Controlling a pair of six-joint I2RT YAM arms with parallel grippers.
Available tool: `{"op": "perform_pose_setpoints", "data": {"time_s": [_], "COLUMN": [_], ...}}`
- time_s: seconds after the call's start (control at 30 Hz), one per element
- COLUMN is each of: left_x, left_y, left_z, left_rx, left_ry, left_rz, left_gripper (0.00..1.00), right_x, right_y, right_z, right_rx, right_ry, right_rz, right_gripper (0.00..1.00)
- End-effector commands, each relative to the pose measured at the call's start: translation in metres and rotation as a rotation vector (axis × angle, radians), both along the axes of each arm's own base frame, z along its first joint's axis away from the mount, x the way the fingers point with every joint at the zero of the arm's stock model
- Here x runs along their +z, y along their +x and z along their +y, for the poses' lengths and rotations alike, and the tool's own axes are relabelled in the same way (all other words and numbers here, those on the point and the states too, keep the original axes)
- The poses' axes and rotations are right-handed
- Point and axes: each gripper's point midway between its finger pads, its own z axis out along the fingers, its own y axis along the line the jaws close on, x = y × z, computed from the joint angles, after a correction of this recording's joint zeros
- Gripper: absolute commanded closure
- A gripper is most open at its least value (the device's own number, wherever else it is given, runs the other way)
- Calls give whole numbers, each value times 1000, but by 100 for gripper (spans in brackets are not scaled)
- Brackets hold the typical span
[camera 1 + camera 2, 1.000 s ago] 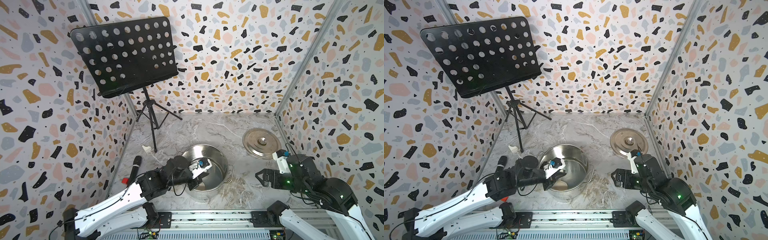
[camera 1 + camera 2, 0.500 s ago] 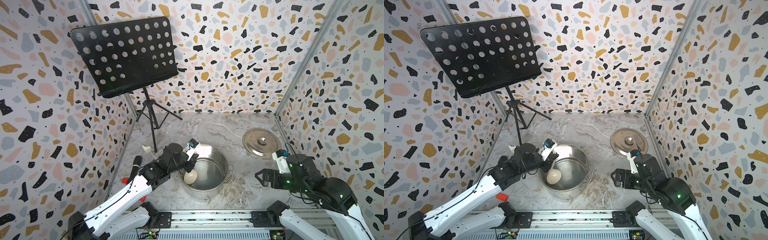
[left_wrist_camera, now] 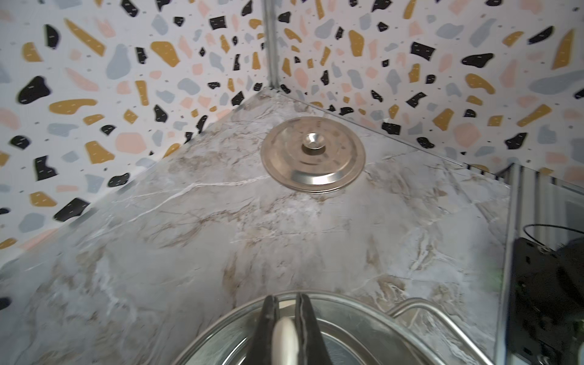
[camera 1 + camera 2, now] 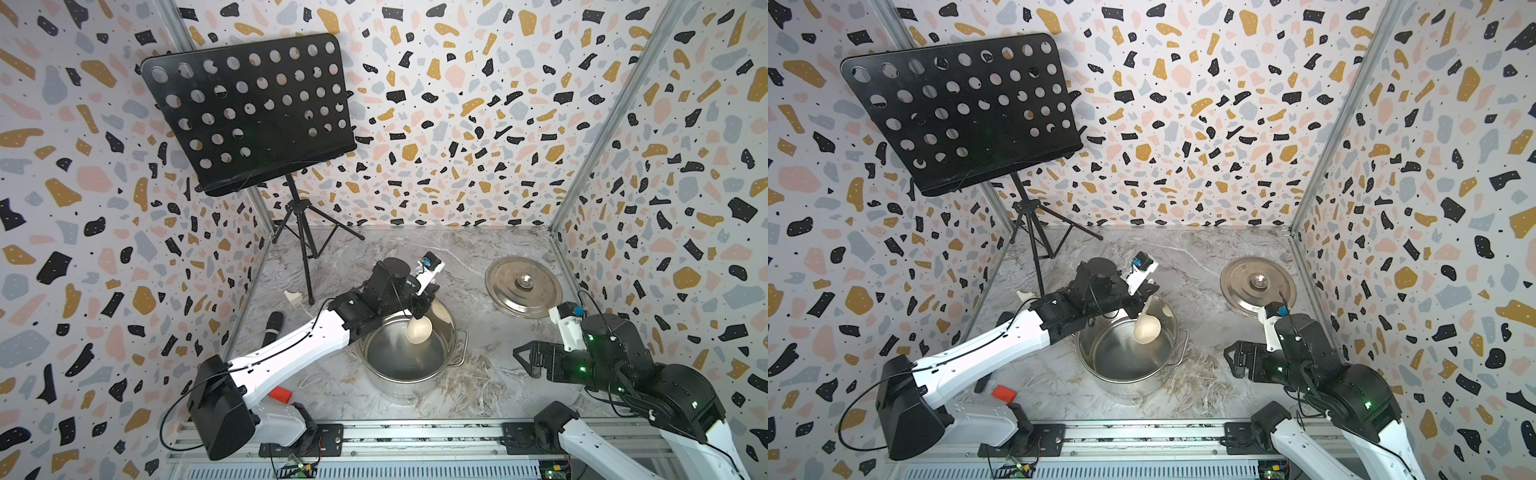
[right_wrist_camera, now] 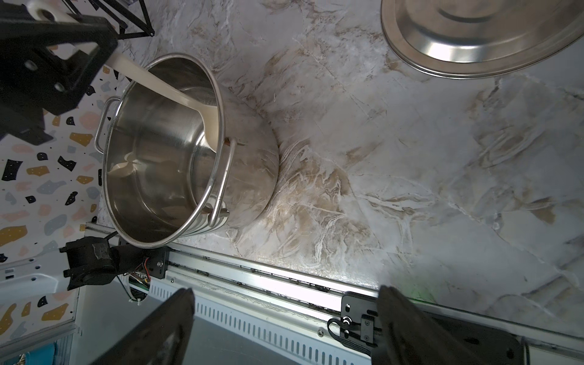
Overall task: Stir the soup with a spoon
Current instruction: Stir the soup in the pan with a stick.
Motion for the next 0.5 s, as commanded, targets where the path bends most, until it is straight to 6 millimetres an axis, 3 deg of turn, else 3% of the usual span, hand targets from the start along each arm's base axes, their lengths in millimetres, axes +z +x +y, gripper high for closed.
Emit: {"op": "perform_pose_setpoints", "data": {"time_s": [0.0, 0.1, 0.2, 0.33, 0.47], "left_x": [19, 12, 1, -13, -24], "left_y": [-28, -63, -92, -118, -127], "left_z": [-23, -30, -20, 10, 48], "left_rx": [-116, -204, -257, -274, -220], "left_ry": [-20, 15, 57, 106, 140], "left_rz": [-53, -57, -46, -24, -30], "left_gripper": [100, 100, 100, 100, 100], "right_x": [7, 6, 6, 5, 5], "right_y": [-4, -5, -5, -4, -4], "right_z": [-4, -6, -6, -7, -7], "right_rx": [1, -3, -4, -8, -13], "right_ry": [1, -2, -6, -10, -11], "right_rz": [-24, -24, -23, -23, -21], "right_gripper": [4, 2, 0, 0, 0]}}
